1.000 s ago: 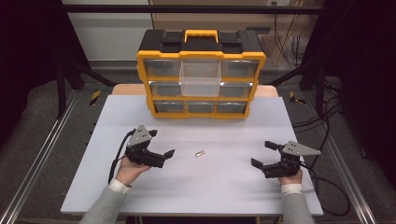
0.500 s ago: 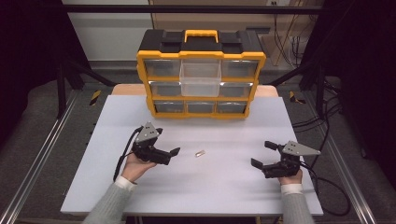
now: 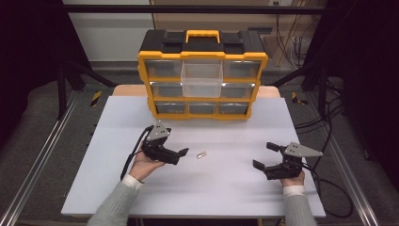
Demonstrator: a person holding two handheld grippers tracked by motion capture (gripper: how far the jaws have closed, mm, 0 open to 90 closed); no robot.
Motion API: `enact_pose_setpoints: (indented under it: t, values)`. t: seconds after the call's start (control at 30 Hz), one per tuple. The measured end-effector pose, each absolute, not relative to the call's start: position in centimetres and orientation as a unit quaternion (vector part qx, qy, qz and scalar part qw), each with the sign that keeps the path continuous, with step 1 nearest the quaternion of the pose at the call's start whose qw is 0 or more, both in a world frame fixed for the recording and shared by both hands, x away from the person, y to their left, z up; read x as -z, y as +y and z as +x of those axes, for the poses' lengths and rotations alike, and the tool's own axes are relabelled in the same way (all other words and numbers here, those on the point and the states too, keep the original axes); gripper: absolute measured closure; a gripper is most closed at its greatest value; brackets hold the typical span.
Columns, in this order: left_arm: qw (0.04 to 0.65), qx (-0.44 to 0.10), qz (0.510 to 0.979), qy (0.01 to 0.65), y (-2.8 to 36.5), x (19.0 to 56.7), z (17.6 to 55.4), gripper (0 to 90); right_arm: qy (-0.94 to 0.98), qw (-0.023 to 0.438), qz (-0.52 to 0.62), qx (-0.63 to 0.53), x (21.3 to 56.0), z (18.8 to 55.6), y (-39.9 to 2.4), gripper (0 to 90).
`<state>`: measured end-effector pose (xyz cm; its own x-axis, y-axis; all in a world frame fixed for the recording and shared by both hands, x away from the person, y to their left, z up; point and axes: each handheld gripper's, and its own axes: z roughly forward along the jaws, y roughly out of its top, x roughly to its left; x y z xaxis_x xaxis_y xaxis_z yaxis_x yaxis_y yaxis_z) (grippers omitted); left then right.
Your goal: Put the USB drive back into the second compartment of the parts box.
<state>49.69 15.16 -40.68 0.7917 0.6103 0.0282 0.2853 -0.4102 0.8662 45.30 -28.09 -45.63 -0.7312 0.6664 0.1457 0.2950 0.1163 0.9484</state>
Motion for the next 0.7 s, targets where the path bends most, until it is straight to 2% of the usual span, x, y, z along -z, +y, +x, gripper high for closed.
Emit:
enact_pose_setpoints:
  t: [0.7]
  values:
    - [0.451,-0.164,0.838,0.261,11.9,41.3,50.8,0.8,0.729,0.161,0.329,-0.578,45.6,45.3,-28.1,1.9]
